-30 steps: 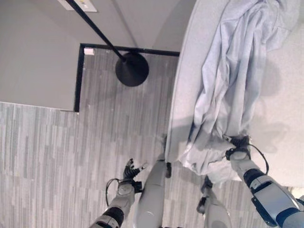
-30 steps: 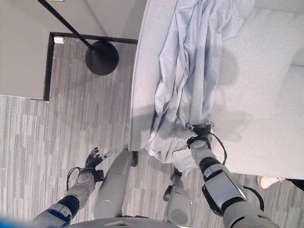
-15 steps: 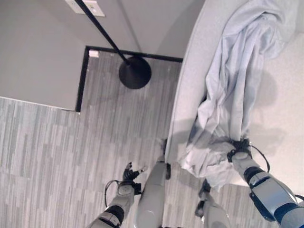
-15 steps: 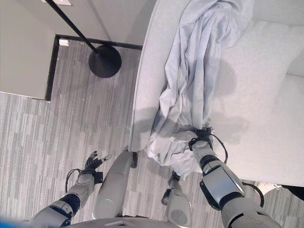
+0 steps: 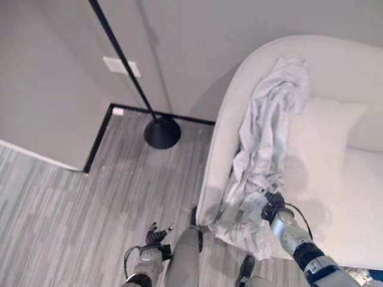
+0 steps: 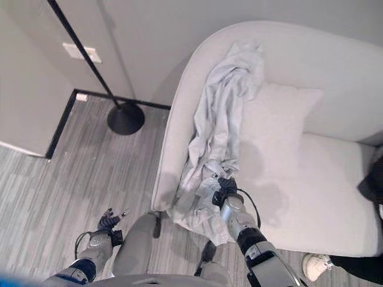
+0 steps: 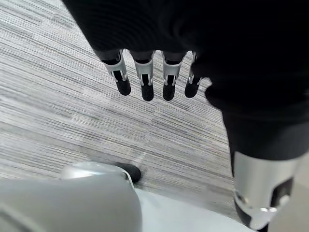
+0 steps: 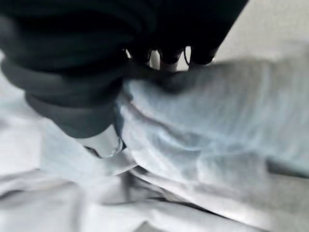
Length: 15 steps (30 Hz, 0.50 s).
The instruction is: Hang the clothes on the sofa on the clothes rack.
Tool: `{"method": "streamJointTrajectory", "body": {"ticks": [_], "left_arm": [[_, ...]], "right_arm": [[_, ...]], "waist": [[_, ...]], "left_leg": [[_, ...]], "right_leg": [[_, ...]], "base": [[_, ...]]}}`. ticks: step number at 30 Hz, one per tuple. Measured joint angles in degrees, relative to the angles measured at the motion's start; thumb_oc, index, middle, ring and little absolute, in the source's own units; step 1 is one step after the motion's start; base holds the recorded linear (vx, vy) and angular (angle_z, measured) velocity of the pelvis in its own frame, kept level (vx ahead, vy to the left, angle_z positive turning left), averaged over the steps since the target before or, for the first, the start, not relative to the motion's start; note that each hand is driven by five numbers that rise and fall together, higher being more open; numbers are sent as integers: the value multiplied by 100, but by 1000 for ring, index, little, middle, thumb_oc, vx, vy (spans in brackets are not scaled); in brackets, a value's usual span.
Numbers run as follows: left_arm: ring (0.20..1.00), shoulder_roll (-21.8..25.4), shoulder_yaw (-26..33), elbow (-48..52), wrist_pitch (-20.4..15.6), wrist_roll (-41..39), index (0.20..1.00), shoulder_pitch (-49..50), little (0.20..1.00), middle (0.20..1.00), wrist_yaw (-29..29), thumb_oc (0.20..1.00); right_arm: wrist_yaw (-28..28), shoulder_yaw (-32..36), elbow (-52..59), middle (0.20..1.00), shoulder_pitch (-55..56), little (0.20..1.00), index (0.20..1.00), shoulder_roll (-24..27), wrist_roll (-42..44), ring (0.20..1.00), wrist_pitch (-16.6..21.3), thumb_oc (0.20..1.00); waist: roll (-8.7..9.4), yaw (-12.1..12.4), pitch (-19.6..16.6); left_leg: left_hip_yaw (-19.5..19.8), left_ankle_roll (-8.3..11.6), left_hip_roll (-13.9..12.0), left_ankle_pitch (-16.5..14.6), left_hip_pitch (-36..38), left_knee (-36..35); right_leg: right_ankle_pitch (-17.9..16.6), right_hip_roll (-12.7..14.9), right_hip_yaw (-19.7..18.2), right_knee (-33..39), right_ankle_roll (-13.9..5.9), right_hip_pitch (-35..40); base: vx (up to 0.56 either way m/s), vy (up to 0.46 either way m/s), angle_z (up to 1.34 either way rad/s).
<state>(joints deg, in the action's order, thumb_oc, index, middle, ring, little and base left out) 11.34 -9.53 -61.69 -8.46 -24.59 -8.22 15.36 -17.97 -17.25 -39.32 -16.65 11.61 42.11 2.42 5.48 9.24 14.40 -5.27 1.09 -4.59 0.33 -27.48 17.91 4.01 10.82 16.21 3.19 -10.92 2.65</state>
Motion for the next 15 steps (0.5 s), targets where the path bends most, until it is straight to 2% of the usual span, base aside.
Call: {"method": "streamJointTrajectory", "body": {"ticks": [2, 3, 5, 8, 9, 10, 11, 15], "left_arm": [[1000, 4, 139, 126, 41, -17, 1000, 95, 1000, 1000, -16, 1000], [1000, 27, 273, 163, 49, -22, 1000, 161, 1000, 1000, -19, 1000], [1000, 69, 511, 516, 100, -210, 1000, 216, 1000, 1000, -26, 1000], [1000, 216, 515, 943, 79, -287, 1000, 427, 1000, 1000, -45, 1000], [1000, 224, 540, 1018, 87, -422, 1000, 399, 1000, 1000, -50, 1000], [1000, 224, 533, 1013, 86, -443, 1000, 427, 1000, 1000, -47, 1000], [1000, 226, 529, 1029, 94, -444, 1000, 452, 1000, 1000, -49, 1000], [1000, 184, 551, 1356, 163, -454, 1000, 557, 1000, 1000, -52, 1000]], "right_arm": [[3, 18, 504, 200, 100, 200, 200, 58, 134, 200, 7, 200], [130, 31, 1477, 200, 202, 200, 200, 200, 120, 200, 216, 200], [237, 166, 2582, 200, 12, 200, 200, 463, 49, 200, 442, 200], [251, 398, 2875, 200, -486, 200, 200, 593, -89, 200, 760, 200], [192, 588, 2969, 200, -759, 200, 200, 754, -128, 200, 885, 200], [202, 602, 3033, 200, -873, 200, 200, 815, -170, 200, 954, 200], [205, 641, 3073, 200, -966, 200, 200, 867, -184, 200, 1050, 200], [162, 642, 3867, 200, -1402, 200, 200, 1467, -191, 200, 920, 200]], "waist": [[40, -96, -9], [65, -158, -42], [139, -158, -137], [237, -137, -462], [303, -145, -675], [256, -121, -756], [354, -171, -920], [279, -321, -993]], "left_leg": [[-58, -3, 7, 3, 189, -67], [-110, 2, 24, 17, 418, -154], [-193, 93, 25, 81, 746, -359], [-194, 130, -14, 109, 929, -438], [-226, 138, -51, 113, 1010, -485], [-220, 138, -61, 113, 1022, -486], [-227, 138, -83, 115, 1058, -487], [-255, 153, -92, 150, 1299, -575]], "right_leg": [[-19, 37, -53, -13, -32, 132], [-10, 81, -102, -8, -15, 291], [-12, 105, -112, 44, -5, 534], [15, 66, -118, 61, 37, 647], [38, 27, -124, 51, 58, 693], [40, 27, -131, 50, 62, 699], [41, 22, -145, 52, 65, 719], [24, -15, -153, 82, 65, 963]], "base": [[-32, -62, -14], [-23, -66, -14], [-32, -77, -8], [-22, -35, -3], [-38, -62, -3], [-23, -23, -6], [0, 0, 0], [6, -27, -2]]}}
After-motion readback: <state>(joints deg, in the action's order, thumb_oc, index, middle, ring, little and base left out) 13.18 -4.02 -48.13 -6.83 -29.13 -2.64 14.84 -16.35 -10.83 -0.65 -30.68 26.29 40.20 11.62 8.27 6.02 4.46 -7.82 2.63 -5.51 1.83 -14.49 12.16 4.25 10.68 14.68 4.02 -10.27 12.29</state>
